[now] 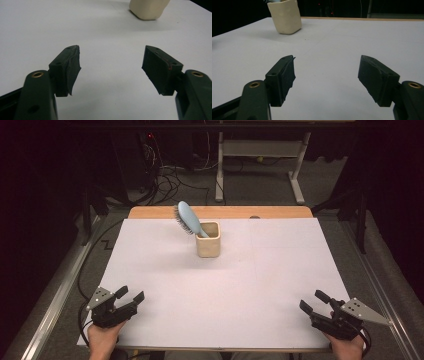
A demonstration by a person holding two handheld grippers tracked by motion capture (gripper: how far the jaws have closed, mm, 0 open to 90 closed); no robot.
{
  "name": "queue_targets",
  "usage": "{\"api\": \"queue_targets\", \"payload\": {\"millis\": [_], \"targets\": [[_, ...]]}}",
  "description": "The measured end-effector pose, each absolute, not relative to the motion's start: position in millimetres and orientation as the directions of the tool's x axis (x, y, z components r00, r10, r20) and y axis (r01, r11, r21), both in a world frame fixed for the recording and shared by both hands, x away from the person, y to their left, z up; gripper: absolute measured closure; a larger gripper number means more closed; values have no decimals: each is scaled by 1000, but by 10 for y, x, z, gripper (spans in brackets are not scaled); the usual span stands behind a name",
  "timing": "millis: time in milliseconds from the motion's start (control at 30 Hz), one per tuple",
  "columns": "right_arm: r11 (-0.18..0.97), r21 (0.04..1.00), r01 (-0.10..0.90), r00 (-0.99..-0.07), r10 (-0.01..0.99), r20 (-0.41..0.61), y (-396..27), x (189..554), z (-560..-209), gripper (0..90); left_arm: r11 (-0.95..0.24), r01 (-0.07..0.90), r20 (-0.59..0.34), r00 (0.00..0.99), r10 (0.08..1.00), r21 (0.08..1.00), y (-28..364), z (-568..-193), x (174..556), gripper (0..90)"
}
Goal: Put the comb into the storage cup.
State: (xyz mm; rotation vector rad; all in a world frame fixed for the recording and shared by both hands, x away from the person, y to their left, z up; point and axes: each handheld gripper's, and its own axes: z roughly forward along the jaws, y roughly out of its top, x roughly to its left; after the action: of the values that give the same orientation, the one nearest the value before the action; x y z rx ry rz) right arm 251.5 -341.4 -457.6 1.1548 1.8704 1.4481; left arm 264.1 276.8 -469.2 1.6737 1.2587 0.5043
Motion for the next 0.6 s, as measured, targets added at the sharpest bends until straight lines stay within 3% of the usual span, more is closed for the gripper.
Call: {"api": "queue_targets", "payload": {"millis": [600], "targets": [[66,939,337,-502,857,120,-3427,2517,-4591,297,-60,524,-186,404,896,850,2721,-4740,2649,299]]}}
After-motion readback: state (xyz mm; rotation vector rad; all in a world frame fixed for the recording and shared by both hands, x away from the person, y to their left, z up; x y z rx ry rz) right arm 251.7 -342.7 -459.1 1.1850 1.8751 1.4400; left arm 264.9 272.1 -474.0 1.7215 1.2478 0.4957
